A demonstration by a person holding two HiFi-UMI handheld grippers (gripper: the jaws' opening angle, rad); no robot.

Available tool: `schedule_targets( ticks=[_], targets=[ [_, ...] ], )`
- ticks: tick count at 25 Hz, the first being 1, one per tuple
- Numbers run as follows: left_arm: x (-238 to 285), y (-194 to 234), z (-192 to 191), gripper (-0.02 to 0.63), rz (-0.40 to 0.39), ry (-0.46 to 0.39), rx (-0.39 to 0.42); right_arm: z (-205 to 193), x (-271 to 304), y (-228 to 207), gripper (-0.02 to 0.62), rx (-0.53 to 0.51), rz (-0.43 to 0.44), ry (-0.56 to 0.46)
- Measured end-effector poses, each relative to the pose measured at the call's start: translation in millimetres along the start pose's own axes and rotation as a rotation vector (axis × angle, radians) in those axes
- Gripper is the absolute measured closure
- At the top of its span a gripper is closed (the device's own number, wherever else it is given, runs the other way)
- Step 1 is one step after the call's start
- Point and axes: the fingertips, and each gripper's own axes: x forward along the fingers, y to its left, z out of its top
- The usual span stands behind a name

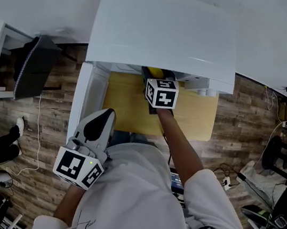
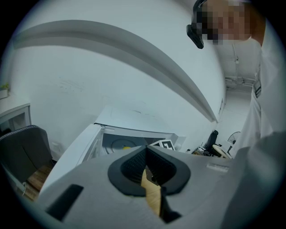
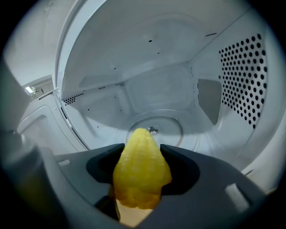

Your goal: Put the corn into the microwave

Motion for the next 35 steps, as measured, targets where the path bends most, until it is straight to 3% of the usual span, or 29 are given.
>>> schedule_targets(
  ticks=[35],
  targets=[
    [3.8,10.8,0.1,0.614,0.006,0.021,-0.010,18.9,41.8,-11.1,0.331,-0.183,-0.106,-0.022]
  ],
)
